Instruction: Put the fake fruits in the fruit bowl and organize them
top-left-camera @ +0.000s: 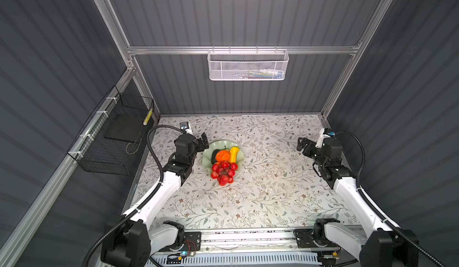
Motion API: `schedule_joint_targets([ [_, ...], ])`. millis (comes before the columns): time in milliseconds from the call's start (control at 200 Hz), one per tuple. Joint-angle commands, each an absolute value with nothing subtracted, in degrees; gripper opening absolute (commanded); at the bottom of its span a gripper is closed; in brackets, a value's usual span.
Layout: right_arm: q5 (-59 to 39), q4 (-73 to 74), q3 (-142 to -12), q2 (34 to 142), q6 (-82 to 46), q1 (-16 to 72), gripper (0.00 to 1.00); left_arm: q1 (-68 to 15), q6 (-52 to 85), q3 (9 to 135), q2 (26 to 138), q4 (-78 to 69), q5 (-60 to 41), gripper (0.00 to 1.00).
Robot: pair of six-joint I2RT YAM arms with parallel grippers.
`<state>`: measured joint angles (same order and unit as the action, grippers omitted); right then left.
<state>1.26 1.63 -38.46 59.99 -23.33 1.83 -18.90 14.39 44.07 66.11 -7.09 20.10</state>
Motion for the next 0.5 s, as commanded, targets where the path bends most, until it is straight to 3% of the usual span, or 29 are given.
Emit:
schedule_joint_targets([
  [0,7.4,7.3,-32.6,57.6,-16.4,1.6,0.99,-18.3,13.9,37.3,60.8,-10.2,27.4,1.00],
  [185,11.1,21.0,-24.7,58.9,-10.9,1.3,0.99,-17.2,3.3,21.0,60.8,-30.5,37.6,1.00],
  [405,10.8,46.7,-17.0,72.1,-6.0,-0.1,0.99,-8.5,1.8,19.1,80.8,-46.5,26.0,1.00],
  [495,9.2,48.6,-17.5,73.3,-3.4,-1.0,0.99,-6.2,0.8,22.0,84.9,-47.1,21.3,1.00],
])
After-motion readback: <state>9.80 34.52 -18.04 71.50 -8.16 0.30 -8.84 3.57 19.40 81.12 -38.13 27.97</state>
